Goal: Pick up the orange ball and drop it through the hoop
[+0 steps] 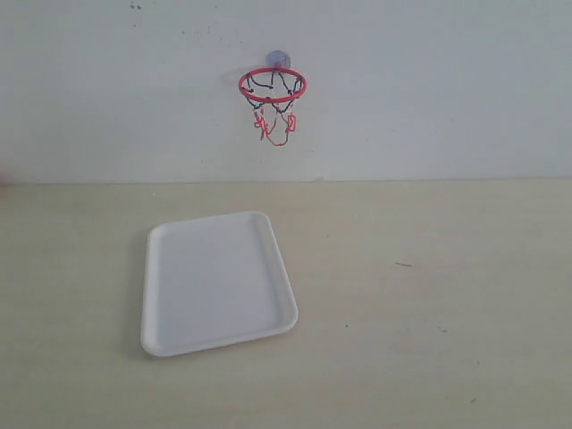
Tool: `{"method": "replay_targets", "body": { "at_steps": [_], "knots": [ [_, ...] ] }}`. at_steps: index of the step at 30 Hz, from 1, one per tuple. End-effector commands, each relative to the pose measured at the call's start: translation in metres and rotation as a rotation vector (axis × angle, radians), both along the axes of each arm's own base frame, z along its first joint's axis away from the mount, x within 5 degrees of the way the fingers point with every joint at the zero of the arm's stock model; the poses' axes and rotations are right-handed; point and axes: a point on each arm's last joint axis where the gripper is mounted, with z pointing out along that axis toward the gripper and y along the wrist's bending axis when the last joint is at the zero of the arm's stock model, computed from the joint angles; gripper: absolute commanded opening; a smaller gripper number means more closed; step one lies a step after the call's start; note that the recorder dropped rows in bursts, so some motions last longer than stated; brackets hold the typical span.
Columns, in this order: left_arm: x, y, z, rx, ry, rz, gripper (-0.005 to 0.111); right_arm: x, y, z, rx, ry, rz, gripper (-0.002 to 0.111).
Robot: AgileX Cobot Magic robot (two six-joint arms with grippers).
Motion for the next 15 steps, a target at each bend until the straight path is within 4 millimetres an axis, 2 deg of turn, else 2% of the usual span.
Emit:
{"method": "replay_targets", "body": {
  "at_steps": [1,6,15],
  "knots": [
    [0.0002,0.0001,-0.0002,-0.01,-0.009,0.005,0.004,0.0006,-0.0037,0.0008,-0.014,-0.013,-0.064,0.0],
    [0.0002,0.0001,-0.0002,-0.01,-0.009,0.005,0.004,0.0011,-0.0076,0.0008,-0.013,-0.012,-0.139,0.0],
    [0.0002,0.0001,-0.0002,-0.01,-0.009,0.005,0.004,0.0011,-0.0076,0.0008,-0.013,-0.012,-0.139,0.0]
  ]
}}
